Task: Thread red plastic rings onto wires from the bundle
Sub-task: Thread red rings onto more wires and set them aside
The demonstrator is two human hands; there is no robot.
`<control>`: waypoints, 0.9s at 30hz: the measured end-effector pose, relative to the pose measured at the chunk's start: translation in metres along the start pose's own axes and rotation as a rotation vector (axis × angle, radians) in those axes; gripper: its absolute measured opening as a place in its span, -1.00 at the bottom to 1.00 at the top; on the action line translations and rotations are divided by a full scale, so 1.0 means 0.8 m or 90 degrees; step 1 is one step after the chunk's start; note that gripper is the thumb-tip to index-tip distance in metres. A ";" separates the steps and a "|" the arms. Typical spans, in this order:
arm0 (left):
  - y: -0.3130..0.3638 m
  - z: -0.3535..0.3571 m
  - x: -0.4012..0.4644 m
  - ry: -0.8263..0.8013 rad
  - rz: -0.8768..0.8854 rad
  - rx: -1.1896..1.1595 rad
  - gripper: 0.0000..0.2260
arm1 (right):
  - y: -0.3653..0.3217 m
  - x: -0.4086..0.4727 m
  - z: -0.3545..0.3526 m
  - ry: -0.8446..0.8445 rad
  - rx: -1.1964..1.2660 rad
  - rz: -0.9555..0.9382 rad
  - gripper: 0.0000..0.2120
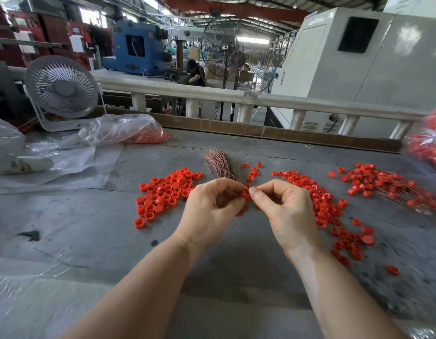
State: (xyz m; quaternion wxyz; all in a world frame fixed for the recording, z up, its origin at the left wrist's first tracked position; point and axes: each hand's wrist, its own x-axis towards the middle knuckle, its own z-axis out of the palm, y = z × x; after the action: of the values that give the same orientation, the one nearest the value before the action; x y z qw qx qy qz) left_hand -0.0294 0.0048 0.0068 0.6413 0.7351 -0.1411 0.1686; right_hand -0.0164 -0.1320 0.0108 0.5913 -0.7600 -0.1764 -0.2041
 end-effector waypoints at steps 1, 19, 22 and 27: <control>0.000 0.000 0.000 0.000 -0.001 -0.001 -0.78 | 0.000 0.000 0.000 0.001 -0.004 0.000 -0.78; 0.005 0.002 -0.001 -0.006 -0.032 -0.099 -0.77 | -0.002 -0.001 0.000 0.004 -0.016 0.000 -0.82; 0.005 0.002 -0.001 -0.010 -0.073 -0.172 -0.88 | -0.002 -0.001 0.000 0.012 -0.047 -0.011 -0.82; 0.000 0.002 0.002 0.002 -0.120 -0.237 -0.94 | -0.005 -0.002 0.000 -0.011 -0.026 -0.013 -0.79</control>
State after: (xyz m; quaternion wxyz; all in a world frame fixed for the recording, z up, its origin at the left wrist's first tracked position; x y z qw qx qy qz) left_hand -0.0279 0.0034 0.0074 0.7793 0.6134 -0.0994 0.0803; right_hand -0.0196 -0.1310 0.0130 0.5723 -0.7717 -0.1848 -0.2071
